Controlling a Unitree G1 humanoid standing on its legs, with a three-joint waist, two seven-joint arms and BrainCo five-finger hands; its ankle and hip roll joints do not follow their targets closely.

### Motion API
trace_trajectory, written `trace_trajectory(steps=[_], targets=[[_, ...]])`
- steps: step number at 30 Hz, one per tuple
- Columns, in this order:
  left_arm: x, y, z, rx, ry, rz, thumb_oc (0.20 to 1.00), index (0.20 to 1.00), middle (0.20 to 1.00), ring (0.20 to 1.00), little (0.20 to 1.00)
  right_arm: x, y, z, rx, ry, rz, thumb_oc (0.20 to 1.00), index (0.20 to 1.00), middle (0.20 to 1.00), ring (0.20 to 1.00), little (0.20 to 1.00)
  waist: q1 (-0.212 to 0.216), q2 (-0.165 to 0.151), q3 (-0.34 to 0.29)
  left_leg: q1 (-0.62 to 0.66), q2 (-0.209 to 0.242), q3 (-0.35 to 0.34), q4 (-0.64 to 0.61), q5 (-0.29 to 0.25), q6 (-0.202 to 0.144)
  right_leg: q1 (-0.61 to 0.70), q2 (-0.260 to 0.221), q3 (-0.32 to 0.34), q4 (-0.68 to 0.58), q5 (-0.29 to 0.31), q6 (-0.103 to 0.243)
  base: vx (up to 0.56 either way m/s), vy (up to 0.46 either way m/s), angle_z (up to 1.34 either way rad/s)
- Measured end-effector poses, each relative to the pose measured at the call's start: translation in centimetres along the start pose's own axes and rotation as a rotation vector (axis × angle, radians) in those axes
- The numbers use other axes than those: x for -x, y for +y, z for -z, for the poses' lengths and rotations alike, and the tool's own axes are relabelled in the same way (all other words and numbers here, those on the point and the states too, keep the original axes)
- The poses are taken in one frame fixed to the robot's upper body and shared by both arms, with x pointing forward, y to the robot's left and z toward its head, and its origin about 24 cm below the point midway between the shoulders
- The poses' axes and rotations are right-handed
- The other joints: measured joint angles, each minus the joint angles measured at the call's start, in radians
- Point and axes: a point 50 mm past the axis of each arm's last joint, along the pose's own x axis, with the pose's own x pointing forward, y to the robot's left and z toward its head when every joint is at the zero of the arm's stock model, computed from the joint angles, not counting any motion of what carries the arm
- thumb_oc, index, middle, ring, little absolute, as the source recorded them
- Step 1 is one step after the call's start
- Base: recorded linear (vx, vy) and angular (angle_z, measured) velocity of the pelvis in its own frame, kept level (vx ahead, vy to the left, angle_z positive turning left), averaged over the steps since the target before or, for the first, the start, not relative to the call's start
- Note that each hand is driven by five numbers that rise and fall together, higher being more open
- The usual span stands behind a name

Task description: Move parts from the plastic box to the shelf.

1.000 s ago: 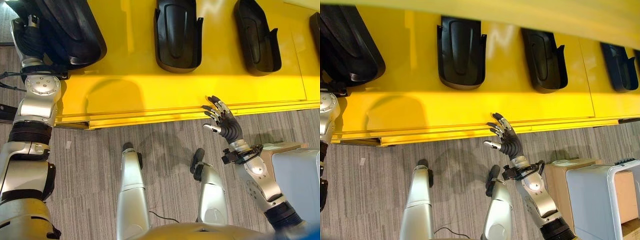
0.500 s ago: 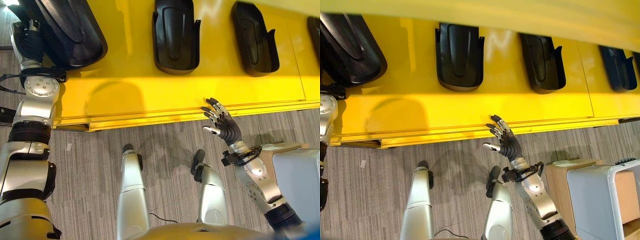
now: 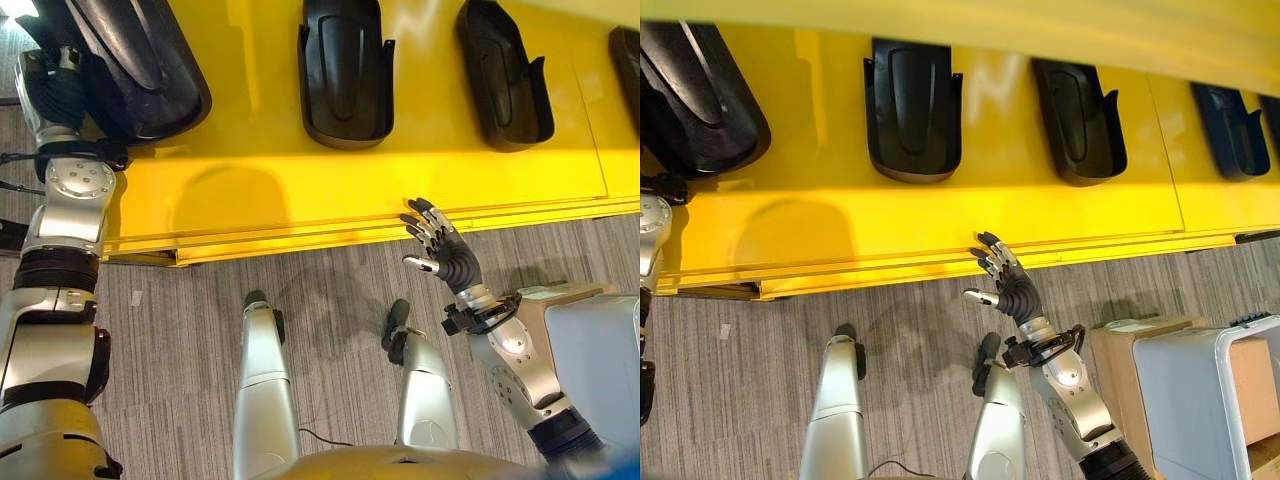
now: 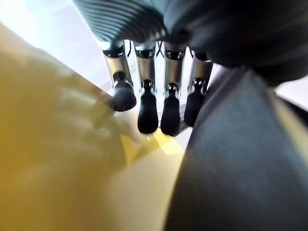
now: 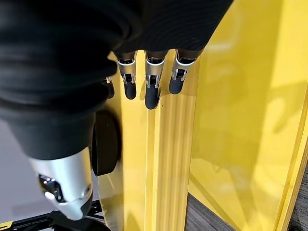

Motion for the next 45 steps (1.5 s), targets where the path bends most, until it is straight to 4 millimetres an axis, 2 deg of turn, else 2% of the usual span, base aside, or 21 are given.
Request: trace_trajectory(steps=[16, 24, 30, 31, 42, 45], targets=[[-0.5, 1.1, -0.2, -0.079, -0.021, 0.018, 1.0, 1.0, 1.0, 1.0, 1.0, -0.1, -0.1, -0.2, -0.002, -0.008, -0.005, 1.0, 1.0, 1.0, 1.0, 1.0, 0.001, 0.011, 0.007, 0.0, 0.004, 0.009, -0.003, 0.0, 0.0, -0.014, 0.001, 0.012, 0.005, 0.0, 0.0, 0.0, 0.0, 0.0], [-1.3, 3.4, -0.3, -0.277, -0.061, 0.015, 1.0, 1.0, 1.0, 1.0, 1.0, -0.3, -0.9, -0.6, 0.03, -0.008, -0.016, 1.0, 1.0, 1.0, 1.0, 1.0, -0.002, 0.026, 0.017, -0.013, 0.009, 0.01, 0.0, 0.004, -0.012, -0.046, 0.0, 0.023, 0.041, -0.015, -0.001, 0.0, 0.0, 0.0], [-1.7, 3.9, -1.6, -0.478, -0.175, 0.058, 1.0, 1.0, 1.0, 1.0, 1.0, -0.4, -1.0, -0.8, 0.033, -0.017, -0.024, 1.0, 1.0, 1.0, 1.0, 1.0, 0.003, 0.033, 0.024, -0.014, 0.015, 0.007, 0.0, 0.006, -0.015, -0.056, 0.0, 0.023, 0.065, -0.027, -0.005, 0.0, 0.0, 0.0], [-1.8, 4.1, -1.3, -0.526, -0.175, 0.057, 1.0, 1.0, 1.0, 1.0, 1.0, -0.5, -1.0, -0.9, 0.034, -0.025, -0.031, 1.0, 1.0, 1.0, 1.0, 1.0, 0.002, 0.04, 0.028, -0.014, 0.017, 0.007, 0.0, 0.006, -0.016, -0.059, 0.0, 0.023, 0.068, -0.028, -0.005, 0.0, 0.0, 0.0], [-1.7, 4.4, -1.3, -0.715, -0.239, 0.099, 1.0, 1.0, 1.0, 1.0, 1.0, -0.5, -1.5, -1.5, 0.072, -0.036, -0.045, 1.0, 1.0, 1.0, 1.0, 1.0, 0.005, 0.052, 0.043, -0.014, 0.019, 0.007, 0.001, 0.005, -0.017, -0.069, 0.0, 0.028, 0.083, -0.035, -0.007, 0.0, 0.0, 0.0], [-1.7, 4.6, -1.8, -0.781, -0.288, 0.1, 1.0, 1.0, 1.0, 1.0, 1.0, -0.6, -1.6, -1.6, 0.075, -0.039, -0.046, 1.0, 1.0, 1.0, 1.0, 1.0, 0.004, 0.051, 0.044, -0.015, 0.02, 0.007, 0.001, 0.005, -0.018, -0.075, 0.0, 0.032, 0.09, -0.039, -0.011, 0.0, 0.0, 0.0]])
